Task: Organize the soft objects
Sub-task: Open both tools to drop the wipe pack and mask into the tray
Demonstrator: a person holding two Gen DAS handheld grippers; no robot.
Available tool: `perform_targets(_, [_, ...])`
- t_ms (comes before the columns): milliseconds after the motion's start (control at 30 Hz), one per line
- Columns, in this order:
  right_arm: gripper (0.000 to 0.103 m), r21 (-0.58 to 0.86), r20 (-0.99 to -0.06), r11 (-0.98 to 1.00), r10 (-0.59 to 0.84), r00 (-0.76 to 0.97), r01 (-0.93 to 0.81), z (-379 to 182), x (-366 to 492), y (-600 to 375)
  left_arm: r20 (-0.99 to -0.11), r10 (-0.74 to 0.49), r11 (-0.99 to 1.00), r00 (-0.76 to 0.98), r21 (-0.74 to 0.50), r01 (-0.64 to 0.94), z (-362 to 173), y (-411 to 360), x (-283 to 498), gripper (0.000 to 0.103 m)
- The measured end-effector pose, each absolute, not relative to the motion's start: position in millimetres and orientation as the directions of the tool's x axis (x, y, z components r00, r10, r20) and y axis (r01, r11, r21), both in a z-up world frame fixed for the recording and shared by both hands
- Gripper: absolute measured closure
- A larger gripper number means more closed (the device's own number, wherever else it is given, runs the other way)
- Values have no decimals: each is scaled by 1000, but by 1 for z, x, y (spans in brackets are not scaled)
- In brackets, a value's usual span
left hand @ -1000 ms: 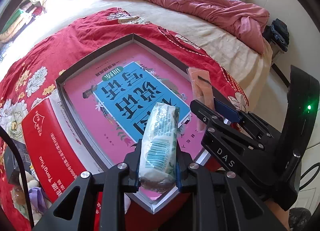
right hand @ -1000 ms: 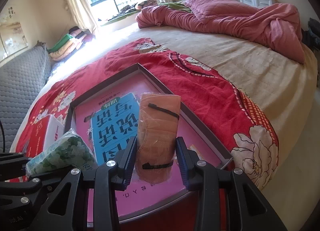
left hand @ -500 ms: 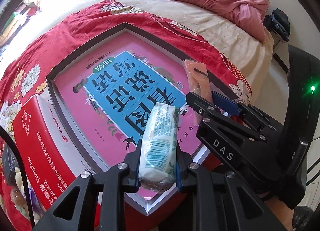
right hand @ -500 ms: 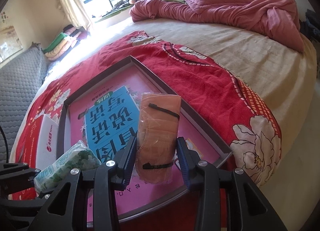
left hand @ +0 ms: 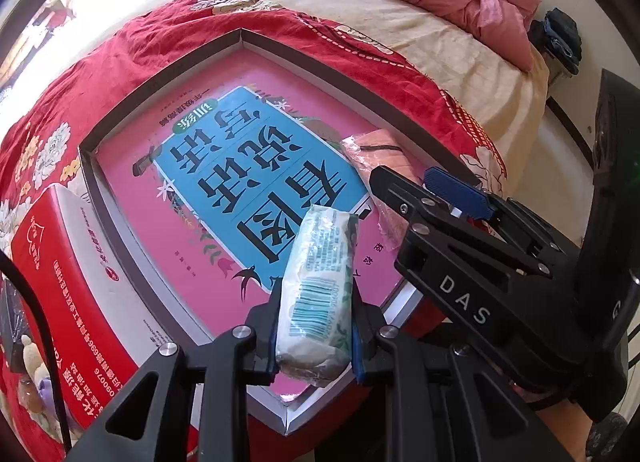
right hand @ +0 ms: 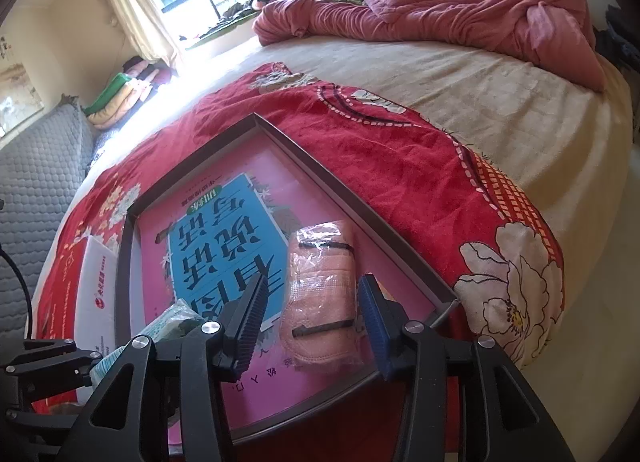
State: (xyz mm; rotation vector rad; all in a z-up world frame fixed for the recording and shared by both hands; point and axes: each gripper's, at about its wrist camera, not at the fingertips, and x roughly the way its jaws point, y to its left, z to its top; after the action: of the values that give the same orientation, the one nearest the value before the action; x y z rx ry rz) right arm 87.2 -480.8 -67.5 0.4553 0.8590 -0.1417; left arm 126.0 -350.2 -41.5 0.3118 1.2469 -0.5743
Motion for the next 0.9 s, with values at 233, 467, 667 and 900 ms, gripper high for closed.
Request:
perform_targets(233, [51,347,-745,880,49,665,325,-66,82,-487,-946,-245,822,212,-86,563,-40,-348,125,55])
perform_targets(467, [51,359,-735,871,42,677,336,-64,78,-492,-937,-253,833,240,-85,547,-34,-341,125,51])
perform_targets(667, [51,361,-733,868,39,679,340,-63,77,-494,-930,-231,847,287,-47,530,-28,-335,124,45])
perform_targets(900, [51,357,-728,869,30,685,342,-61,75,-495,-913,-186,863,363,25,504,-13,-325,127,44])
